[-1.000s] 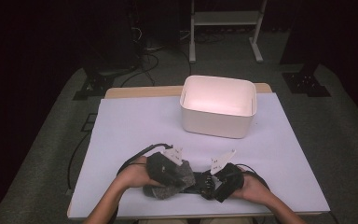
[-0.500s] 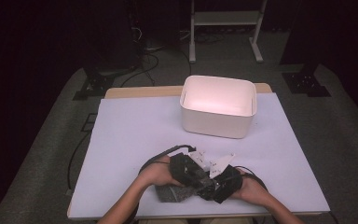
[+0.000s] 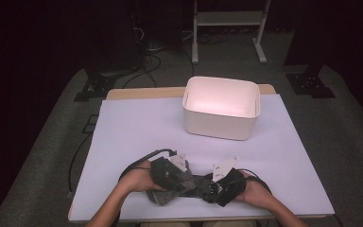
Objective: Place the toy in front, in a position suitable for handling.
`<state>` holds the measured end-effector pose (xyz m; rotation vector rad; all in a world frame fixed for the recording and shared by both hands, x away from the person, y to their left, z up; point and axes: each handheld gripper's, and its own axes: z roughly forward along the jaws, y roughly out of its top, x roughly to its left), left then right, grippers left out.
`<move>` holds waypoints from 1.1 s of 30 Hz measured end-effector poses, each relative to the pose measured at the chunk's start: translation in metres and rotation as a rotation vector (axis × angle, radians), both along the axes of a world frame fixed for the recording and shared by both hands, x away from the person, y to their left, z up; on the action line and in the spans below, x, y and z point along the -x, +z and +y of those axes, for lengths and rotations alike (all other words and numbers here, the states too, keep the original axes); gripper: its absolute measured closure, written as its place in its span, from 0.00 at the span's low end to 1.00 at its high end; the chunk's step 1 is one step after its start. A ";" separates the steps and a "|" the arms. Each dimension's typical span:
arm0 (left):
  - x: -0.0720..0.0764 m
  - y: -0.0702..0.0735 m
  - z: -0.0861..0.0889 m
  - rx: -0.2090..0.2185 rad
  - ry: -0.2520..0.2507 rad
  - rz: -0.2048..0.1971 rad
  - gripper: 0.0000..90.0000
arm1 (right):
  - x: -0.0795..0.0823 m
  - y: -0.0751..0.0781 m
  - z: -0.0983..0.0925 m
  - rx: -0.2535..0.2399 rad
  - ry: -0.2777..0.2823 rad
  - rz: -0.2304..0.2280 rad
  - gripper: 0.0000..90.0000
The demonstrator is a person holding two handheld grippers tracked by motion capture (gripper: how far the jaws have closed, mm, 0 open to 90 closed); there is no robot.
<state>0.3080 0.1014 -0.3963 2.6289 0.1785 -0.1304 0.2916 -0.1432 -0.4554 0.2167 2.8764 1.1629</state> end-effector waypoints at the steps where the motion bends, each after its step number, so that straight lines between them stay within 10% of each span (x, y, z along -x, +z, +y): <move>1: -0.002 0.000 0.012 0.000 0.029 -0.001 0.88 | -0.001 0.000 0.000 -0.004 0.002 -0.001 0.26; 10: -0.004 0.000 0.009 0.028 0.024 0.018 0.88 | 0.000 -0.001 0.000 -0.001 -0.008 0.007 0.26; 22: 0.013 0.002 -0.078 -0.004 -0.192 -0.019 0.87 | 0.002 -0.003 0.000 0.008 -0.005 -0.010 0.27; 33: 0.007 0.001 -0.043 0.006 -0.117 -0.020 0.87 | 0.002 -0.003 0.000 0.005 -0.007 -0.012 0.27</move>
